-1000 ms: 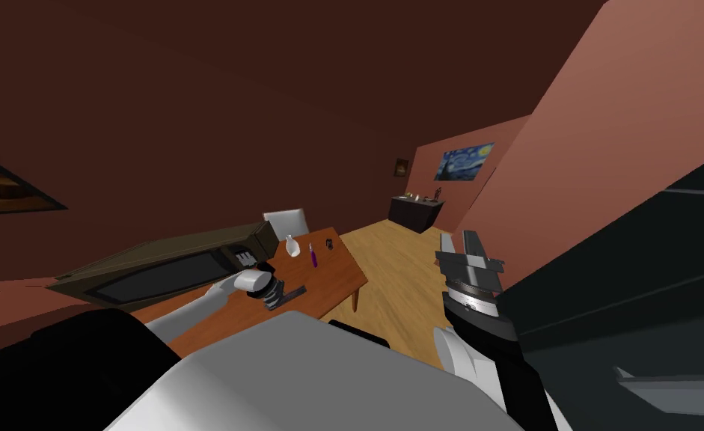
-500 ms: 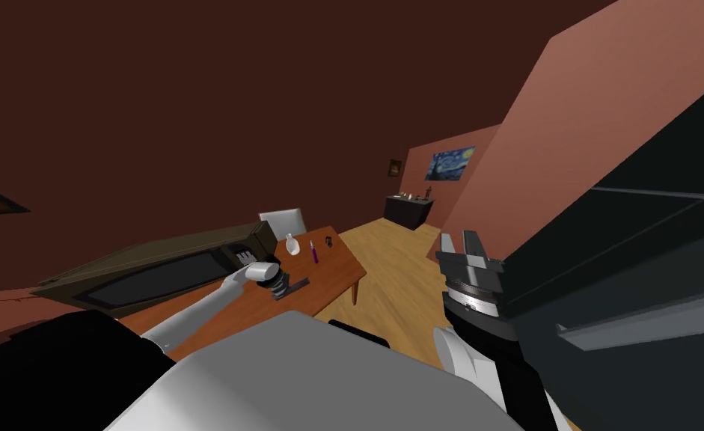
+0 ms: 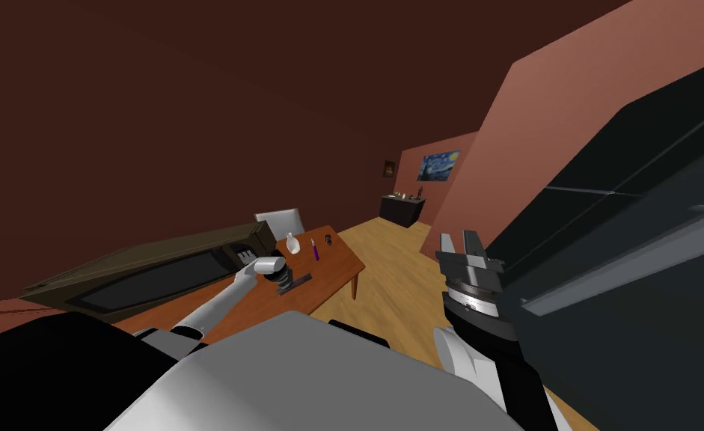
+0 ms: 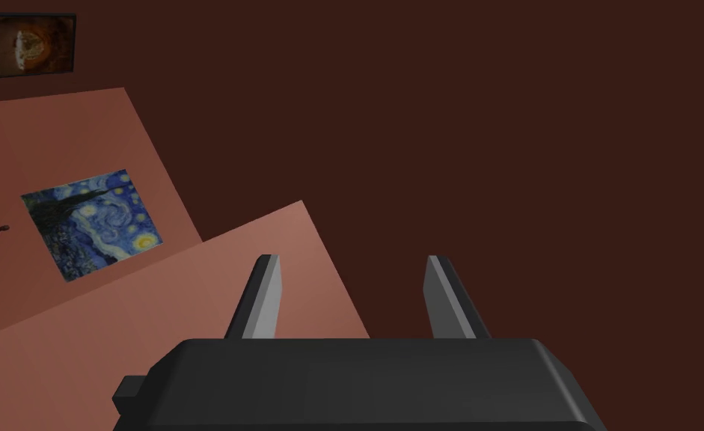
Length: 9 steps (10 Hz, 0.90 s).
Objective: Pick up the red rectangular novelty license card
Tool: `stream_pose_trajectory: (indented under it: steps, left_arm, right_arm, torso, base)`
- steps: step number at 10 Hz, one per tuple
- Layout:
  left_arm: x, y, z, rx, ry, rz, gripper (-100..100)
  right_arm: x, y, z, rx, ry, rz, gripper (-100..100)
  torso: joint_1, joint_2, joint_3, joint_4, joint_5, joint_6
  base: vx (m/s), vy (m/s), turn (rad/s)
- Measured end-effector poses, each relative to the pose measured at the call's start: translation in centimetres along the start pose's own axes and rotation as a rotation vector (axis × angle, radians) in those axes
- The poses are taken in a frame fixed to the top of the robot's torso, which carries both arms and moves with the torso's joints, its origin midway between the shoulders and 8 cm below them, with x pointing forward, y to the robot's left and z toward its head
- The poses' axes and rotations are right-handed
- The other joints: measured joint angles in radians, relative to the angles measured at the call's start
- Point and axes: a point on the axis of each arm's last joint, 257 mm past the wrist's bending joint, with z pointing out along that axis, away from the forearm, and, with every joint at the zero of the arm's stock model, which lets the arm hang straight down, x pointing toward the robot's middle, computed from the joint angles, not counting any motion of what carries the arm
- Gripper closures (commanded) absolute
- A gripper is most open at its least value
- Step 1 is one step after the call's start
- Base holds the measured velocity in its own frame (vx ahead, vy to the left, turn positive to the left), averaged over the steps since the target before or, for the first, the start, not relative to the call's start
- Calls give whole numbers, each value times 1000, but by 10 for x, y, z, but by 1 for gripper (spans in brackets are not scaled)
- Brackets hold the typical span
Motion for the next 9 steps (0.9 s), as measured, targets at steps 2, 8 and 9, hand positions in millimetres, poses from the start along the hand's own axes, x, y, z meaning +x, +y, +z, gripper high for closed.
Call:
stream_pose_trajectory:
  steps: [2, 8, 9]
  left_arm:
    - [11, -4, 1, -12, 1, -36, 100]
    - [43, 7, 3, -89, -2, -111, 100]
    - [42, 8, 3, -94, -5, -111, 0]
  right_arm:
    - [0, 0, 0, 0, 0, 0, 0]
    - [0, 0, 0, 0, 0, 0, 0]
    - [0, 0, 0, 0, 0, 0, 0]
  torso:
    - [1, 2, 1, 0, 0, -1]
    - [1, 0, 0, 0, 1, -3]
    - [1, -4, -2, -1, 0, -3]
  base:
    - [-97, 19, -57]
    - [-100, 18, -83]
    - [-8, 0, 0]
